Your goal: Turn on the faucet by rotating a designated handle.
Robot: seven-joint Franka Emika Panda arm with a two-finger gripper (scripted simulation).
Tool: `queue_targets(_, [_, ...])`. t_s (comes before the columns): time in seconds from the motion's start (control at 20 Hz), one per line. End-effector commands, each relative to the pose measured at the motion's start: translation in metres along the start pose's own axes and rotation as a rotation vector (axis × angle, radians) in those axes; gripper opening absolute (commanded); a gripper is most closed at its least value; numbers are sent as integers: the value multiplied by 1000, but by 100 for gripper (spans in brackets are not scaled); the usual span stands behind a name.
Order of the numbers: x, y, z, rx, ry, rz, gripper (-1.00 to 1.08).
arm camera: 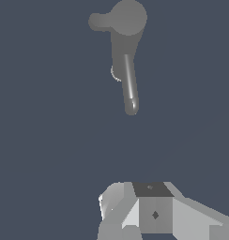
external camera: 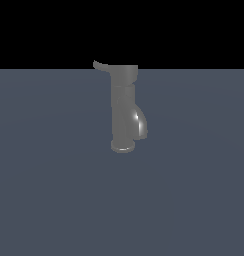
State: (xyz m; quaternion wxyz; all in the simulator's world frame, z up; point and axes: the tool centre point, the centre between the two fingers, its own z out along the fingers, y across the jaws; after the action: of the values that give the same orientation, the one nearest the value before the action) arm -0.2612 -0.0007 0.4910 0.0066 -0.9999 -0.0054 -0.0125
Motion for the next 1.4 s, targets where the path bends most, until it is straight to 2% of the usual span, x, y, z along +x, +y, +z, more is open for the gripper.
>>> queue_targets(0.0, [0, 0, 0, 0, 0, 0, -100])
queue_targets(0.65, [13, -18, 13, -1, -1, 91, -100])
queue_targets(1.35, [64, -64, 53, -3, -4, 370, -100])
